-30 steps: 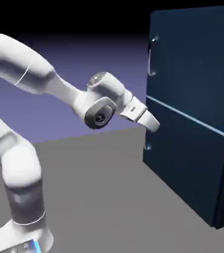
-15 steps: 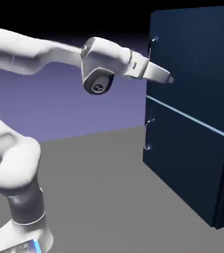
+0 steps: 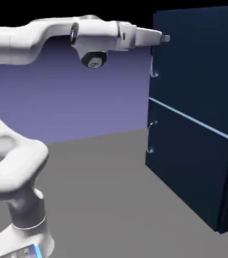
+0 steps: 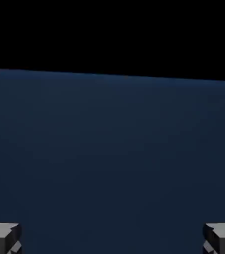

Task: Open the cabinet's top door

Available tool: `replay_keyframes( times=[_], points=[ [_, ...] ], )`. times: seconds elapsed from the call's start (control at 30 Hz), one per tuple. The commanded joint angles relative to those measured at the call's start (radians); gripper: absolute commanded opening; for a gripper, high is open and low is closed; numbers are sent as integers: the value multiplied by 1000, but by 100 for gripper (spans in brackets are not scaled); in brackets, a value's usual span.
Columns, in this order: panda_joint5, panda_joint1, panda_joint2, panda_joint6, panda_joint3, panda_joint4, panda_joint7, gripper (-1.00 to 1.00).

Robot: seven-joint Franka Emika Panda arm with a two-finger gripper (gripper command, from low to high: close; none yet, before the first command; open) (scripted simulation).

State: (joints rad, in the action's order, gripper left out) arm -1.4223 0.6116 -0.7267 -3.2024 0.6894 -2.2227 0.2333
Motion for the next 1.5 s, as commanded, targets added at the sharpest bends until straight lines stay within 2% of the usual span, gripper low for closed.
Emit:
replay_keyframes(
  times=[0.0,1.1,1.33,1.37,1.47],
  points=[
    [-44,19,-5,-5,21,18,30,0],
    [-1473,646,-162,-171,714,608,1009,0],
    [-1475,850,-137,-181,845,777,1021,0],
    [-1475,850,-137,-181,845,777,1021,-100],
    [-1475,778,-124,-142,803,705,1036,-100]
  ],
)
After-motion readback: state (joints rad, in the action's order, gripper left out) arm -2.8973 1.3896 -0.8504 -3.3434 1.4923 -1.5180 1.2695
